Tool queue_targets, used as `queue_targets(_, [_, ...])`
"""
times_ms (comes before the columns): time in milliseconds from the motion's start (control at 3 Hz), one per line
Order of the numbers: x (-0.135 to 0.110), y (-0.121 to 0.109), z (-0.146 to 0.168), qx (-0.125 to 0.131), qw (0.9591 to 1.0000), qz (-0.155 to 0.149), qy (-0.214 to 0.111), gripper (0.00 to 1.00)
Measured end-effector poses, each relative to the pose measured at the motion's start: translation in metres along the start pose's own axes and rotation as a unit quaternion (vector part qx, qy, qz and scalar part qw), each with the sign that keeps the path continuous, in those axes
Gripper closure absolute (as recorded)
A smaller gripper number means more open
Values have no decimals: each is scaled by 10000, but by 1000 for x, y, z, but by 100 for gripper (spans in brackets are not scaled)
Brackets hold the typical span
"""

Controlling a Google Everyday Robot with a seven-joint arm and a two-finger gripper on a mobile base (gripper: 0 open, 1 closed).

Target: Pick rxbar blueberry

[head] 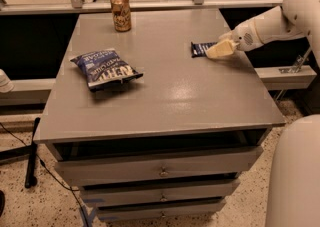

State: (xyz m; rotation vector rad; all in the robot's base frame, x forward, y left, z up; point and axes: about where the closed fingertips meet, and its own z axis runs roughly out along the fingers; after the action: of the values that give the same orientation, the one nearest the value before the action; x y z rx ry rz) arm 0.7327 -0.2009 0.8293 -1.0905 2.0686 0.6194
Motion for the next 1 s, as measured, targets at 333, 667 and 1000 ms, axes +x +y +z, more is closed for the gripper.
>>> queue_targets(333, [-1,0,0,0,10000,0,0,100])
queue_targets(667, [-1,0,-1,-1,10000,0,-1,100])
queue_targets(1000, [-2,0,-1,-1,10000,-1,-1,100])
